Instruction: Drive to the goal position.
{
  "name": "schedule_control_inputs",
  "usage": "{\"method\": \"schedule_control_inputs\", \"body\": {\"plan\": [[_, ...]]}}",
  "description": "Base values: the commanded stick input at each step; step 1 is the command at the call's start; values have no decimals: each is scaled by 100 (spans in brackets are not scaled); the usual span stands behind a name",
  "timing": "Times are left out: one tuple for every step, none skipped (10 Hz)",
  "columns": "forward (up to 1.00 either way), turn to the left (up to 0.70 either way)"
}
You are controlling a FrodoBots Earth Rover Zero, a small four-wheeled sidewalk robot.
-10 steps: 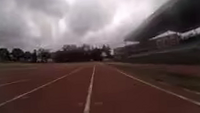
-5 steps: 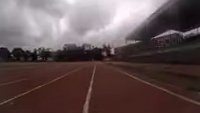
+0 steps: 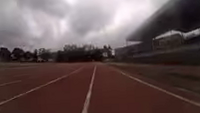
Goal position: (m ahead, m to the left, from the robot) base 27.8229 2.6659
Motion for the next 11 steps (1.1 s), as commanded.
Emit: {"method": "schedule_control_inputs", "body": {"plan": [[70, 0], [70, 0], [70, 0], [70, 0], [70, 0], [70, 0], [70, 0], [70, 0], [70, 0], [70, 0], [70, 0]]}}
